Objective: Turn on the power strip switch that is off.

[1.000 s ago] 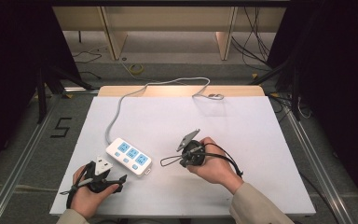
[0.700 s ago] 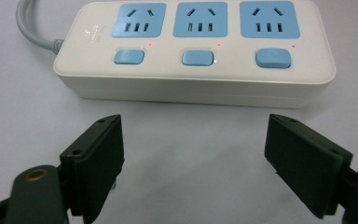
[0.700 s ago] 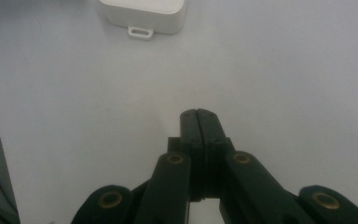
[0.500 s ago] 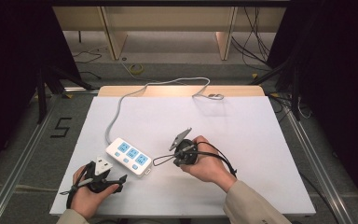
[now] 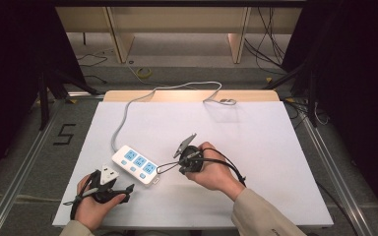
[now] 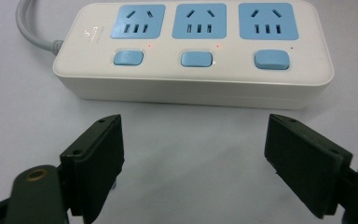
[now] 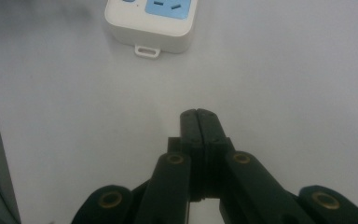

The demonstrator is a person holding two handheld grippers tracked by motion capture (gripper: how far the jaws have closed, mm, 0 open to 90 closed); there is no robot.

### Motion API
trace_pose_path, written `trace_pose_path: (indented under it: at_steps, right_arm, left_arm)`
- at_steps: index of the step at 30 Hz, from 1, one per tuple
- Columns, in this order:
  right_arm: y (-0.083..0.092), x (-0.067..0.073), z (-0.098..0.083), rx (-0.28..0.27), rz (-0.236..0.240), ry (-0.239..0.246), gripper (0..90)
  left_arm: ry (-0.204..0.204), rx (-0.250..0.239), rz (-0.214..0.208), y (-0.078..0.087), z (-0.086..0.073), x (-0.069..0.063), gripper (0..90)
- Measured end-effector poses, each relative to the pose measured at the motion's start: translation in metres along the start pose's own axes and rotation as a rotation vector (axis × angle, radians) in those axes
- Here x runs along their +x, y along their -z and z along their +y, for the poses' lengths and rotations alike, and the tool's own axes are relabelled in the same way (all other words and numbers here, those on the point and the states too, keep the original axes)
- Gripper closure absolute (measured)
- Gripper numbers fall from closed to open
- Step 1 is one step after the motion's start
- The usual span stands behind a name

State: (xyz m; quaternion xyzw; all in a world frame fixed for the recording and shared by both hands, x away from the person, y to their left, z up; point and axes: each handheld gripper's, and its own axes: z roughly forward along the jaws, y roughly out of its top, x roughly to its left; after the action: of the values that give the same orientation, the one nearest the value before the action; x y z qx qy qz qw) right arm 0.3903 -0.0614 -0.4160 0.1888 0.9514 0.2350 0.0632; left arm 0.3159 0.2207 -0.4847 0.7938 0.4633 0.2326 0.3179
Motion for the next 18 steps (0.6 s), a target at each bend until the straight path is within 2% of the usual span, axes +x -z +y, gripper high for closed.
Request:
trace_pose_path:
  at_steps: [1, 2, 18]
  right_arm:
    - [0.0, 0.001, 0.001, 0.0, -0.003, -0.008, 90.0]
    - [-0.001, 0.001, 0.002, 0.002, -0.001, 0.005, 90.0]
    - [-0.014, 0.008, 0.02, 0.021, 0.013, 0.031, 90.0]
  left_arm:
    - [-0.001, -0.001, 0.0, 0.0, 0.0, 0.0, 19.5]
    - [-0.001, -0.001, 0.001, 0.0, 0.0, 0.0, 19.5]
    - [-0.003, -0.003, -0.003, 0.0, 0.0, 0.0, 19.4]
